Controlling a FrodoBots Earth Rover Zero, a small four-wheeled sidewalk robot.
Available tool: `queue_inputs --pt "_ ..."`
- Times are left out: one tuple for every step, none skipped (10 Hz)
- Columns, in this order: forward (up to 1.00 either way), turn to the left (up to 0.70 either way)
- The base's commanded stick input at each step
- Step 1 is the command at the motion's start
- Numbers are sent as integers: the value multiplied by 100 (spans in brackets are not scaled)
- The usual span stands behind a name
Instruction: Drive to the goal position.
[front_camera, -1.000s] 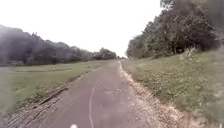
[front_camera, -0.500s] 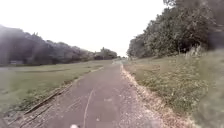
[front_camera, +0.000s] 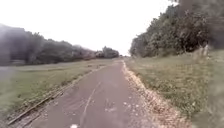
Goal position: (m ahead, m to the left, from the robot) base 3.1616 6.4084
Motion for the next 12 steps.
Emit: queue_inputs --pt "70 0" --pt "70 0" --pt "70 0" --pt "70 0" --pt "70 0" --pt "70 0" --pt "70 0" --pt "70 0" --pt "70 0" --pt "70 0" --pt "70 0" --pt "70 0"
